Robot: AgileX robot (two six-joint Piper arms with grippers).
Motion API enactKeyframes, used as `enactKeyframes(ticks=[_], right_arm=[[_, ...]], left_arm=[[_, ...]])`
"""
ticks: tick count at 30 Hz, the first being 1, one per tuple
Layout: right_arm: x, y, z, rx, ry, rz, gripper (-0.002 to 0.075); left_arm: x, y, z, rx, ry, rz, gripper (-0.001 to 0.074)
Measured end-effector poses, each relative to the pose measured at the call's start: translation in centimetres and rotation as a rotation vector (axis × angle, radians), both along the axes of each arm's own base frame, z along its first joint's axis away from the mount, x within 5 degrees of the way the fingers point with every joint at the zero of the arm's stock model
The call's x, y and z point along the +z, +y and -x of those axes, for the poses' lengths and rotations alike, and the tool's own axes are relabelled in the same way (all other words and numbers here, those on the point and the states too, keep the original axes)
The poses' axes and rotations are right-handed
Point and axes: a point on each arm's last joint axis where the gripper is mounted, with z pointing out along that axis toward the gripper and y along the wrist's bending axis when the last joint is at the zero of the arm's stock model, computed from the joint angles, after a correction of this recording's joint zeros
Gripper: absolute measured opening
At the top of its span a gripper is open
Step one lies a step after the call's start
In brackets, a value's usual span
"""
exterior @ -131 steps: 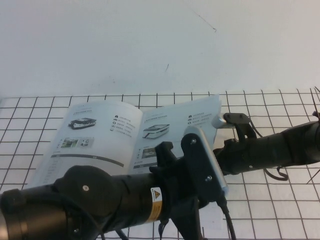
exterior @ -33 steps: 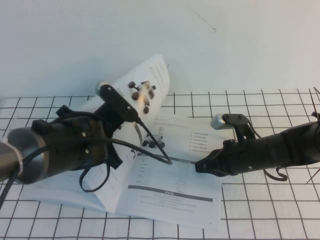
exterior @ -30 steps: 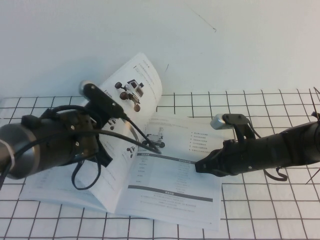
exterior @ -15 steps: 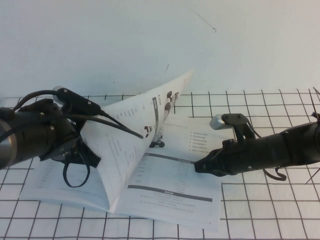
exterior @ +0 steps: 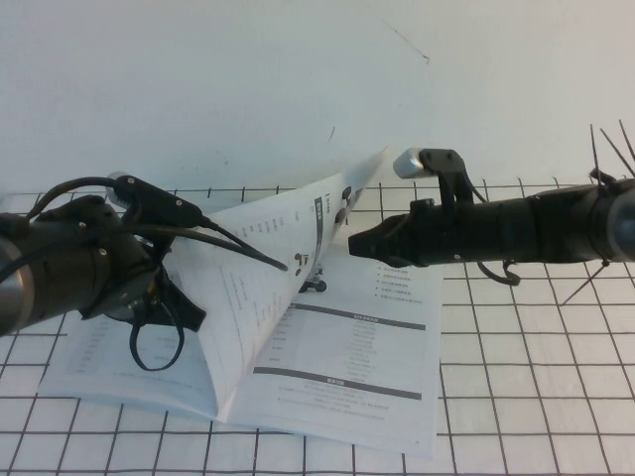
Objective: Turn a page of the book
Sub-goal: Open the closed book
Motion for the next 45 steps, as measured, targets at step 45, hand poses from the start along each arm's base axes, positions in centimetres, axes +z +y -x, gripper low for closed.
enactKeyframes(ticks=[45], right_arm=[[-3.1,14.0,4.0,0.287,-0.051,0.031,0.0001]], left_arm=[[17.9,4.5,10.8,-0.055,-0.524,0.153,-0.0002]])
